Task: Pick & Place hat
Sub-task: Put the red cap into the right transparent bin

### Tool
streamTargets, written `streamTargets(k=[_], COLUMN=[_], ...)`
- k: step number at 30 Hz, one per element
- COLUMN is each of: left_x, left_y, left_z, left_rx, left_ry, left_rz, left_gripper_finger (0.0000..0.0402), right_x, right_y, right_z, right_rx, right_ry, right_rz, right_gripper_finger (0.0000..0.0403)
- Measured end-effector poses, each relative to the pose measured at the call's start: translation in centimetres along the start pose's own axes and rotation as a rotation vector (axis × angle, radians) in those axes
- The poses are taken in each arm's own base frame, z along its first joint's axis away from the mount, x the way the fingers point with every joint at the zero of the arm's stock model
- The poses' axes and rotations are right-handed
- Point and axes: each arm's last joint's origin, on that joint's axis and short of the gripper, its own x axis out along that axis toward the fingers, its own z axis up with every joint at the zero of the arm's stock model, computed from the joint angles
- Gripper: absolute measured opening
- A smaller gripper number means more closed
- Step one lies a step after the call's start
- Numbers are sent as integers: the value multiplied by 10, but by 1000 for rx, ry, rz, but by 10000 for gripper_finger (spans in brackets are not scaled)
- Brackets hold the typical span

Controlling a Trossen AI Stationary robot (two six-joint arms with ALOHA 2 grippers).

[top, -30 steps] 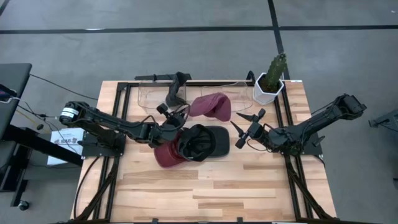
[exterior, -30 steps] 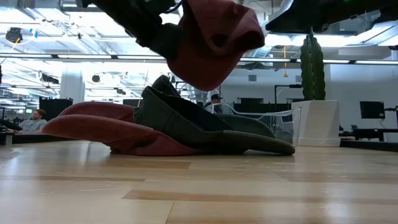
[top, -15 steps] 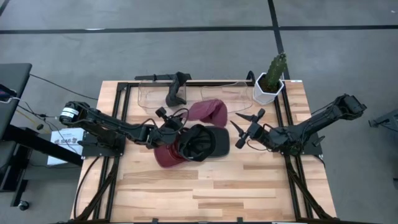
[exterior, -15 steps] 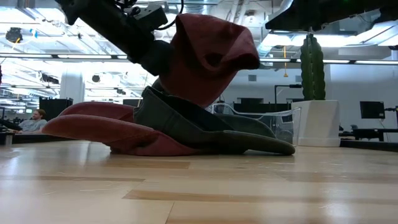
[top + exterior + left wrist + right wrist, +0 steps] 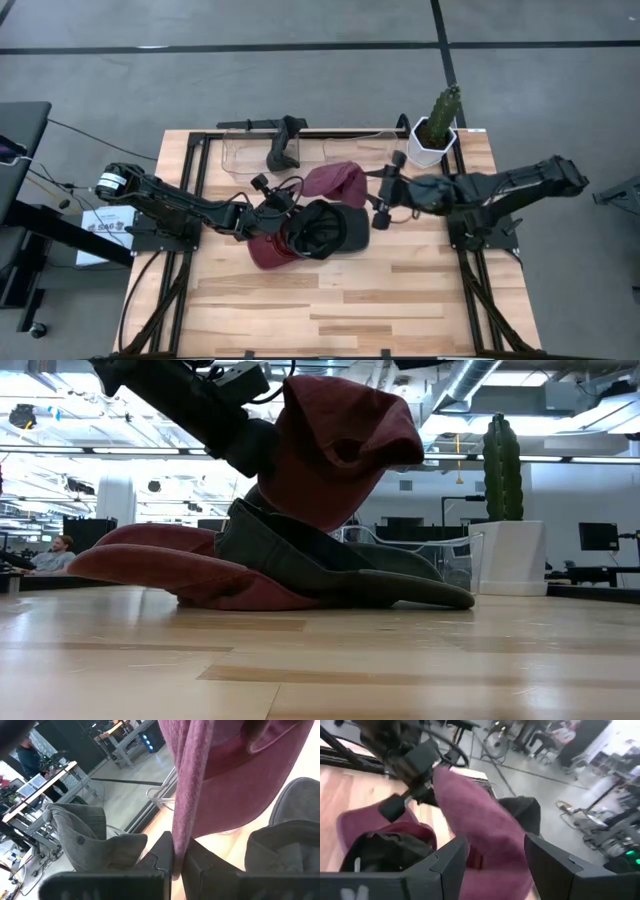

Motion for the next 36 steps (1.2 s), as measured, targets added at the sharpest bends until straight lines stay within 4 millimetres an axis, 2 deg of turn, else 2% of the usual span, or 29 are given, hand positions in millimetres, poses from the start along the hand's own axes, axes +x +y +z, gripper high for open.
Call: streamTargets(k=[2,7,12,15,23,28,36], left_x=[-1,-5,-7,-7,-7,-7,-12], left_y=[-1,-3,-5,-5,-5,-5,-7], left_z=[0,1,1,1,2,2,4], left_rx=[0,1,4,4,3,2,-11], left_ry=[-2,-14,-19,-19,-20,-21,-39], left_rz=[-3,-18,-25,-25,-24,-24,-39], left_gripper_finger=[14,14,15,15,15,17,17], right_x=[6,28,50,56,55,49,52], right_y=[-6,-13,-8,-4,-9,-14,-19], right_z=[12,26,33,36,44,41,39], right_rx=[-9,-75,-135,-168,-201,-232,-237], right_ry=[31,194,333,383,438,480,497], right_rz=[13,50,114,131,71,28,-30], right_gripper_finger=[187,182,180,182,181,181,173])
